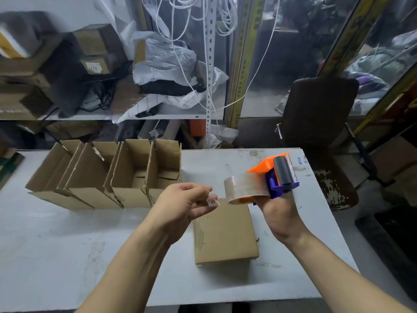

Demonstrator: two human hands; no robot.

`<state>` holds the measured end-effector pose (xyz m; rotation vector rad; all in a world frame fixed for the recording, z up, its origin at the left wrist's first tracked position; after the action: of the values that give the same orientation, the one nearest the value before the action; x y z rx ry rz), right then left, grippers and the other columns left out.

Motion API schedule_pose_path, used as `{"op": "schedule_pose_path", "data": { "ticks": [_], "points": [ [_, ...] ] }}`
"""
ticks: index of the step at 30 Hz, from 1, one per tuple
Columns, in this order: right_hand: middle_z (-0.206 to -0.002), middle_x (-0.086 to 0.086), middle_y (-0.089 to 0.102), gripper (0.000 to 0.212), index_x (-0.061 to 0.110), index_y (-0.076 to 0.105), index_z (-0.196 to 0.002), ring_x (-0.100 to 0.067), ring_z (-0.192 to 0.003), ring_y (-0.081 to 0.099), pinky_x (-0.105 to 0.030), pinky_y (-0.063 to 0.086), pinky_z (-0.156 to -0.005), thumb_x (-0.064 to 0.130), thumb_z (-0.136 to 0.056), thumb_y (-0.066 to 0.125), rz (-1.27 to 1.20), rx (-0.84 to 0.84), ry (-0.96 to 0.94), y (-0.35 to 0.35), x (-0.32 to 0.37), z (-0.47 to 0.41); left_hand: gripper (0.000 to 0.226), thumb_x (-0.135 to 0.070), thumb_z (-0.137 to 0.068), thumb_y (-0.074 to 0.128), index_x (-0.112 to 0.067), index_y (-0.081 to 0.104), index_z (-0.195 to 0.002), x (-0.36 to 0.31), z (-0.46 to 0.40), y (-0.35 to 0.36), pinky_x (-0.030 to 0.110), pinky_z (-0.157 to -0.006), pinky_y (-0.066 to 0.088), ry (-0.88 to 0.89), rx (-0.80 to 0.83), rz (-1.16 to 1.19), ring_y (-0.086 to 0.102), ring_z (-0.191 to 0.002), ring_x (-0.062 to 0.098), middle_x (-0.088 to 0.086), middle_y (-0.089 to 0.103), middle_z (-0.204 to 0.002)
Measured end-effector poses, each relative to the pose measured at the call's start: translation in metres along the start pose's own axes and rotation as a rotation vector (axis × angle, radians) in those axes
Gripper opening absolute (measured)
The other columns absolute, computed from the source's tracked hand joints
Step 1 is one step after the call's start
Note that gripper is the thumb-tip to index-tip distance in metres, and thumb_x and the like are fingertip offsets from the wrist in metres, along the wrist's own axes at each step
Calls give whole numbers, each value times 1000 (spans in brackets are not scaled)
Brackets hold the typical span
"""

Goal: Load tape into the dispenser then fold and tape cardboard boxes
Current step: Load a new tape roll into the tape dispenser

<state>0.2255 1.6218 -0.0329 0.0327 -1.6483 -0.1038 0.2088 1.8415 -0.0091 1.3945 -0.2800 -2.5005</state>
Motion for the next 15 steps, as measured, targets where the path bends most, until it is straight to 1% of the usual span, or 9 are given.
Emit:
{"op": "schedule_pose_path", "data": {
  "ticks": [2,3,5,7,9,11,12,13,15],
  "points": [
    [-89,-4,69,25,12,65,-108,-15,-84,67,-33,57,-75,7,-84,70,93,36,-11,-2,-3,4,12,5,-96,64,15,66,-103,1,-2,-2,45,-89,64,-10,-22,-4,76,-93,32,25,70,-95],
    [-89,-9,65,29,8,61,-112,-18,-82,64,-37,57,-74,10,-84,70,122,66,-3,-2,-6,6,13,1,-97,65,13,67,-102,1,-3,-3,44,-91,64,14,-54,-57,78,-96,30,26,72,-99],
    [-94,-11,60,47,7,51,-125,-25,-82,63,-42,59,-75,21,-86,73,217,151,-52,-1,-13,12,16,-5,-100,60,10,64,-103,1,-2,-2,43,-92,63,95,-122,-190,79,-94,24,23,75,-102],
    [-101,-9,56,51,18,46,-128,-27,-85,60,-39,58,-74,31,-87,74,357,182,-179,0,-18,16,14,-10,-102,56,2,62,-98,0,2,3,44,-89,63,224,-199,-358,79,-87,20,11,78,-95],
    [-103,-7,53,48,27,44,-123,-25,-85,58,-36,55,-72,31,-87,76,411,179,-232,1,-27,15,14,-17,-103,56,-12,61,-91,-1,12,17,40,-82,60,446,-249,-653,75,-83,18,-1,77,-89],
    [-101,-5,52,44,26,43,-118,-23,-83,56,-36,51,-73,25,-90,76,403,179,-266,3,-35,12,15,-21,-104,56,-18,56,-90,5,25,36,41,-70,51,656,-228,-927,66,-77,27,-2,72,-82],
    [-99,-4,51,41,23,43,-117,-23,-82,55,-37,50,-74,25,-92,75,377,186,-266,2,-39,11,16,-22,-105,55,-20,52,-90,11,29,43,41,-66,46,720,-201,-1004,60,-73,30,-1,68,-79],
    [-99,-3,50,40,21,43,-116,-22,-82,54,-37,49,-74,26,-93,75,366,200,-276,1,-43,11,16,-23,-106,54,-23,48,-90,16,32,48,40,-64,42,759,-174,-1060,56,-70,31,-1,64,-78],
    [-98,2,47,42,24,41,-115,-14,-80,52,-28,47,-72,25,-90,75,442,218,-339,-1,-44,11,16,-23,-106,52,-25,44,-92,22,32,49,39,-62,37,777,-170,-1125,54,-69,33,2,63,-77]
  ]
}}
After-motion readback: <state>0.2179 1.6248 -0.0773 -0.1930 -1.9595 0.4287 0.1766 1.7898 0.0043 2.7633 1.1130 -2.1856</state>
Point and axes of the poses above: each hand's wrist, its own z-axis away from the middle knuckle, its own y-axis out of the palm, x = y × z, the point moved 5 cm from there along -z, towards the middle knuckle
